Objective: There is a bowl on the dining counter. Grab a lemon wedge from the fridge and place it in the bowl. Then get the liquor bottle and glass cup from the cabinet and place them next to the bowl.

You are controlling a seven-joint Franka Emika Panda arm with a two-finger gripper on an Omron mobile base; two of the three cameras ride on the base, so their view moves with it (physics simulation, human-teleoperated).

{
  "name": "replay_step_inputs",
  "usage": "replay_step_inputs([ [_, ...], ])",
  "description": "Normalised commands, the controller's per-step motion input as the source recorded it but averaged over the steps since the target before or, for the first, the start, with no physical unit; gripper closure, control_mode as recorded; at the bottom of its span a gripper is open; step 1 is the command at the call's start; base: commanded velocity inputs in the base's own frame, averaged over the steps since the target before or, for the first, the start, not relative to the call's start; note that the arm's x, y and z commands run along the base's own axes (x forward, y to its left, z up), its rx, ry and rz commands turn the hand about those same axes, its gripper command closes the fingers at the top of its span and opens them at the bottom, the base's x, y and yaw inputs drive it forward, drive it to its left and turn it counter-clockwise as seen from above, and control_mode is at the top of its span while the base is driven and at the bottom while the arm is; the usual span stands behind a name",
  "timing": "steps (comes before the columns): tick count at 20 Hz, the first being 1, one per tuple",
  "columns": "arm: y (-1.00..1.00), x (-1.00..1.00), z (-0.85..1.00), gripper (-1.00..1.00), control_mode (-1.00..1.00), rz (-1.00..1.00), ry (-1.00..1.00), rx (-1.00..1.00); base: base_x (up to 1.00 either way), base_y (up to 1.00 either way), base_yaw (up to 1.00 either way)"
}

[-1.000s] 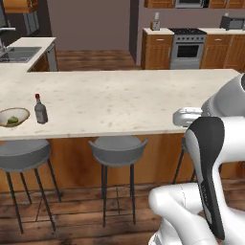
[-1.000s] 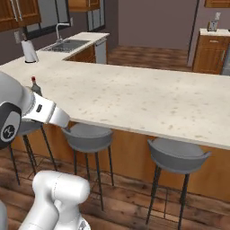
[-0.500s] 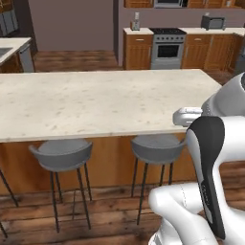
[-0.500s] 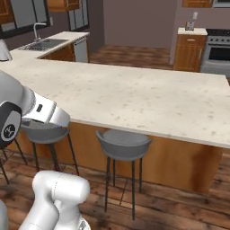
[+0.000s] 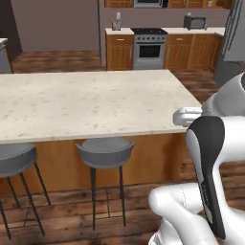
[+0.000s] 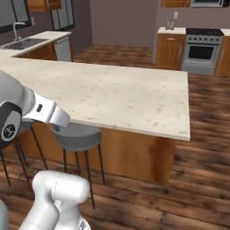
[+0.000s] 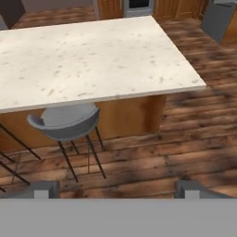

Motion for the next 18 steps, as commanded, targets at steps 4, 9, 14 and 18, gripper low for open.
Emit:
replay_step_inputs([
  [4, 0.00, 0.00, 0.00, -1.00, 1.00, 0.00, 0.00, 0.00, 0.30, -1.00, 0.00],
  [9, 0.00, 0.00, 0.00, -1.00, 1.00, 0.00, 0.00, 0.00, 0.50, -1.00, 0.00],
  [14, 0.00, 0.00, 0.00, -1.00, 1.00, 0.00, 0.00, 0.00, 0.71, -1.00, 0.04],
  [18, 0.00, 0.00, 0.00, -1.00, 1.00, 0.00, 0.00, 0.00, 0.90, -1.00, 0.09],
])
